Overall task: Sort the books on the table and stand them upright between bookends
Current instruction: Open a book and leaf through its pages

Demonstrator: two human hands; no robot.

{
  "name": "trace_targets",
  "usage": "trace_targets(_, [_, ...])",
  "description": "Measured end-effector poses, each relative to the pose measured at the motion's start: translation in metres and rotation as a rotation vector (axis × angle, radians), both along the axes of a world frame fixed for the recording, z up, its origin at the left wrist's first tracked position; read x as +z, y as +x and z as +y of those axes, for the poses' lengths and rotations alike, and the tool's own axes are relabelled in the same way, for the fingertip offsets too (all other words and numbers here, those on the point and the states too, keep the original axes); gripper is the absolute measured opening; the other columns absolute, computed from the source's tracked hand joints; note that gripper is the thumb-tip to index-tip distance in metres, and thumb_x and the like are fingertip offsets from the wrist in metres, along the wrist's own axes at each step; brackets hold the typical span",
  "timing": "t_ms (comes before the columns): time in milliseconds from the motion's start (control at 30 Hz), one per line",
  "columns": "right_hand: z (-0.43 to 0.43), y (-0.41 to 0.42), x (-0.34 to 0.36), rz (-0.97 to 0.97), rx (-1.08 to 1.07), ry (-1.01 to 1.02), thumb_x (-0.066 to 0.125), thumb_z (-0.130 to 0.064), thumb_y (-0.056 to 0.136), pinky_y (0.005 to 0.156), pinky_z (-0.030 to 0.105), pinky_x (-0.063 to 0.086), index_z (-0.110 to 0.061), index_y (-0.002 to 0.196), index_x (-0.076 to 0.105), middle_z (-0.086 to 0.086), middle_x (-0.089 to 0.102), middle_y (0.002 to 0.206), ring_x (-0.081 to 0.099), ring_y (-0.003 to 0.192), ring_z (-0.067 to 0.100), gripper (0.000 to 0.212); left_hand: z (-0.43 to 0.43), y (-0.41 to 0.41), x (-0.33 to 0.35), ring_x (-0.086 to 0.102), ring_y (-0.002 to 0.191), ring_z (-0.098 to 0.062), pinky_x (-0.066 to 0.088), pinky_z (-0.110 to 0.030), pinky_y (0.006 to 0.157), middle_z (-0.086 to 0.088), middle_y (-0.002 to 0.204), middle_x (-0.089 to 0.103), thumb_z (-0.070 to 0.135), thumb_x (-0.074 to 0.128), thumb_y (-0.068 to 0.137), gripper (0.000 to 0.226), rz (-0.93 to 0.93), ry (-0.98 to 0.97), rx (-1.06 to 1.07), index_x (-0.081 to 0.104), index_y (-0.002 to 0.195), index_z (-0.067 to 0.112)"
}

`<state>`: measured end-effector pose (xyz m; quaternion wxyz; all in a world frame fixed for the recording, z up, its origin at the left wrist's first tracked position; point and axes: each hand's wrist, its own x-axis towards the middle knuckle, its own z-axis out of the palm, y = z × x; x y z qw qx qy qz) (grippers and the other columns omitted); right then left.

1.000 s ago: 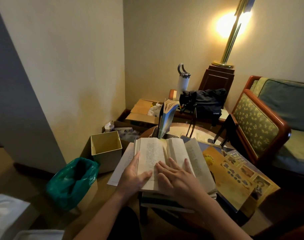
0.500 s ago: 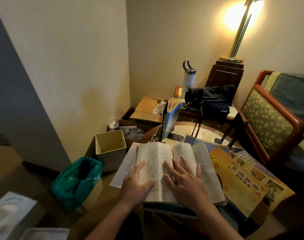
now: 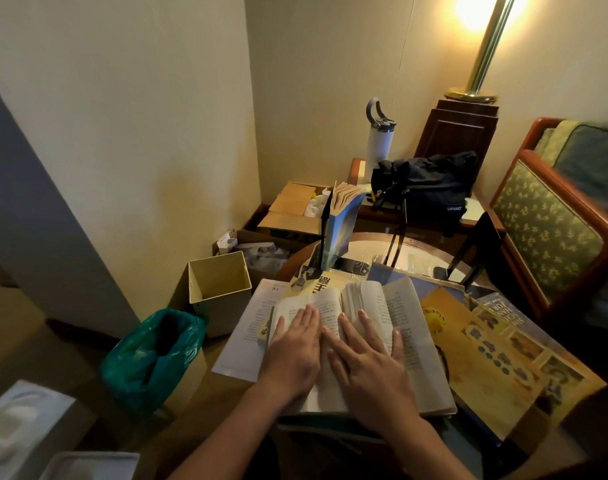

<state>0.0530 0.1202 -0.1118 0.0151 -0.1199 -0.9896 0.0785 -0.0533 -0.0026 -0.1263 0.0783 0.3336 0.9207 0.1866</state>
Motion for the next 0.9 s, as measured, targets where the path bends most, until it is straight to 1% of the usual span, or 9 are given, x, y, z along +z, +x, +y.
trace_targets(100, [0.000, 0.001, 0.003, -0.013, 0.004, -0.003, -0.015, -0.067, 0.088, 0.115, 0.061, -0.020, -0.067, 0.140, -0.018, -0.019, -0.022, 0.160, -0.035, 0.144, 0.012, 0.052, 0.012, -0.022, 0.001, -0.002, 0.153, -0.008, -0.007, -0.042, 0.122, 0.008, 0.167, 0.002, 0.040, 0.016, 0.108, 0.055, -0.047, -0.010, 0.020, 0.002, 0.159, 0.025])
trace_targets(200, [0.000, 0.001, 0.003, -0.011, 0.006, -0.003, -0.014, -0.067, 0.089, 0.114, 0.060, -0.022, -0.066, 0.141, -0.015, -0.019, -0.023, 0.160, -0.036, 0.143, 0.011, 0.052, 0.014, -0.031, -0.001, -0.003, 0.153, -0.008, -0.008, -0.049, 0.123, 0.013, 0.166, 0.003, 0.043, 0.015, 0.107, 0.055, -0.066, 0.000, 0.028, 0.002, 0.159, 0.031])
trace_targets(300, [0.002, 0.000, -0.002, 0.010, 0.005, 0.003, -0.013, -0.066, 0.090, 0.115, 0.061, -0.019, -0.060, 0.147, -0.010, -0.020, -0.022, 0.160, -0.036, 0.144, 0.010, 0.057, 0.004, -0.022, -0.004, -0.003, 0.153, -0.010, -0.006, -0.052, 0.124, 0.016, 0.165, 0.004, 0.046, 0.014, 0.107, 0.054, -0.039, -0.005, 0.023, 0.001, 0.158, 0.035])
trace_targets(367, [0.003, -0.001, -0.005, 0.023, 0.006, 0.005, -0.014, -0.064, 0.091, 0.116, 0.062, -0.016, -0.052, 0.152, -0.007, -0.020, -0.020, 0.161, -0.035, 0.144, 0.009, 0.063, -0.009, -0.011, -0.007, -0.005, 0.153, -0.009, -0.007, -0.052, 0.124, 0.020, 0.164, 0.001, 0.048, 0.014, 0.106, 0.054, -0.040, -0.010, 0.009, -0.001, 0.157, 0.038])
trace_targets(500, [0.005, -0.001, -0.010, 0.031, 0.011, 0.022, -0.002, -0.057, 0.100, 0.117, 0.062, -0.014, -0.042, 0.155, -0.009, -0.018, -0.020, 0.161, -0.035, 0.144, 0.009, 0.058, -0.034, 0.013, -0.007, -0.012, 0.150, -0.006, -0.013, -0.049, 0.123, 0.024, 0.161, -0.008, 0.048, 0.015, 0.106, 0.053, -0.032, -0.027, -0.022, -0.005, 0.155, 0.041])
trace_targets(667, [0.004, -0.001, -0.015, 0.038, 0.004, 0.029, -0.012, -0.060, 0.095, 0.116, 0.062, -0.012, -0.038, 0.157, -0.003, -0.016, -0.014, 0.163, -0.031, 0.147, 0.011, 0.066, -0.048, 0.035, -0.007, -0.020, 0.148, -0.005, -0.020, -0.045, 0.118, 0.025, 0.159, -0.016, 0.051, 0.012, 0.105, 0.054, -0.009, -0.069, -0.032, -0.009, 0.154, 0.043])
trace_targets(767, [0.003, -0.001, -0.009, 0.010, -0.016, 0.017, -0.011, -0.060, 0.095, 0.116, 0.060, -0.018, -0.041, 0.154, -0.013, -0.019, -0.024, 0.160, -0.038, 0.142, 0.009, 0.062, -0.040, 0.027, -0.004, -0.018, 0.149, -0.007, -0.019, -0.048, 0.118, 0.025, 0.159, -0.014, 0.049, 0.014, 0.105, 0.054, -0.004, -0.093, -0.036, -0.008, 0.155, 0.042])
trace_targets(833, [0.001, -0.001, -0.003, -0.017, -0.024, 0.010, -0.003, -0.058, 0.099, 0.116, 0.059, -0.020, -0.043, 0.152, -0.019, -0.020, -0.031, 0.157, -0.043, 0.139, 0.008, 0.057, -0.029, 0.015, 0.000, -0.014, 0.150, -0.010, -0.015, -0.052, 0.120, 0.024, 0.160, -0.011, 0.046, 0.015, 0.106, 0.054, -0.016, -0.110, -0.032, -0.006, 0.156, 0.040])
trace_targets(900, [0.000, 0.000, -0.001, -0.026, -0.030, 0.011, 0.001, -0.057, 0.102, 0.116, 0.057, -0.021, -0.044, 0.151, -0.020, -0.021, -0.032, 0.156, -0.044, 0.138, 0.007, 0.056, -0.016, -0.002, 0.002, -0.010, 0.152, -0.013, -0.010, -0.055, 0.121, 0.021, 0.163, -0.006, 0.044, 0.016, 0.107, 0.054, -0.041, -0.114, -0.018, -0.004, 0.157, 0.038])
